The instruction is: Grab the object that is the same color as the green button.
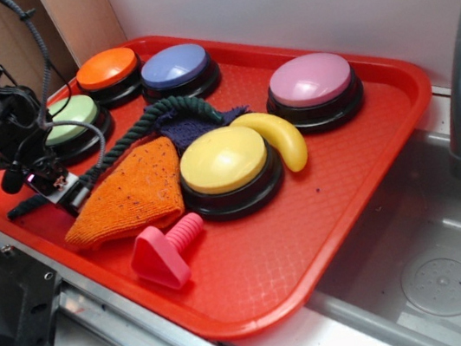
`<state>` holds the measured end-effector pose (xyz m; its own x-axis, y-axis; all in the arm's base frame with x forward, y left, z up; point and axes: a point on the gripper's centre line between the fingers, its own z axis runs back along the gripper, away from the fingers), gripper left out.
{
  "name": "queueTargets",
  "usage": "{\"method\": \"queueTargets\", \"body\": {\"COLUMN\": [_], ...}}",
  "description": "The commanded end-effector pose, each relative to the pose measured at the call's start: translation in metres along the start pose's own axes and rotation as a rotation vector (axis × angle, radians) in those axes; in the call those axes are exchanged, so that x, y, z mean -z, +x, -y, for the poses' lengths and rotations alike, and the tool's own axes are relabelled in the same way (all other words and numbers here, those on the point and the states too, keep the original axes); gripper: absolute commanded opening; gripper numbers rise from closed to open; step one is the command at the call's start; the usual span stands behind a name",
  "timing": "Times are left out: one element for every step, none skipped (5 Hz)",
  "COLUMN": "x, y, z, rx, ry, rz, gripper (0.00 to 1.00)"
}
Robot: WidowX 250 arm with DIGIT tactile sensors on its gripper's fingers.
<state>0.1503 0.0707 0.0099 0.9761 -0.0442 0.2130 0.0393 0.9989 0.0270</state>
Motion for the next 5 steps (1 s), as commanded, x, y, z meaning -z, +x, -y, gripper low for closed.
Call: {"method": "queueTargets", "body": {"x": [0.001,-0.006,-0.031,-0.059,-0.098], "y": [-0.001,0.001,0.014,0.033,0.059], "z": [0.002,0.007,0.016,0.024,0.04], "rx": [-0.001,-0.031,-0.1,-0.153,-0.181], "ry": [0.006,0.014,0.051,0.059,0.053], "rz": [-0.019,-0.045,-0.058,-0.083,-0.064], "gripper": [0.0,0.0,0.0,0.0,0.0]}}
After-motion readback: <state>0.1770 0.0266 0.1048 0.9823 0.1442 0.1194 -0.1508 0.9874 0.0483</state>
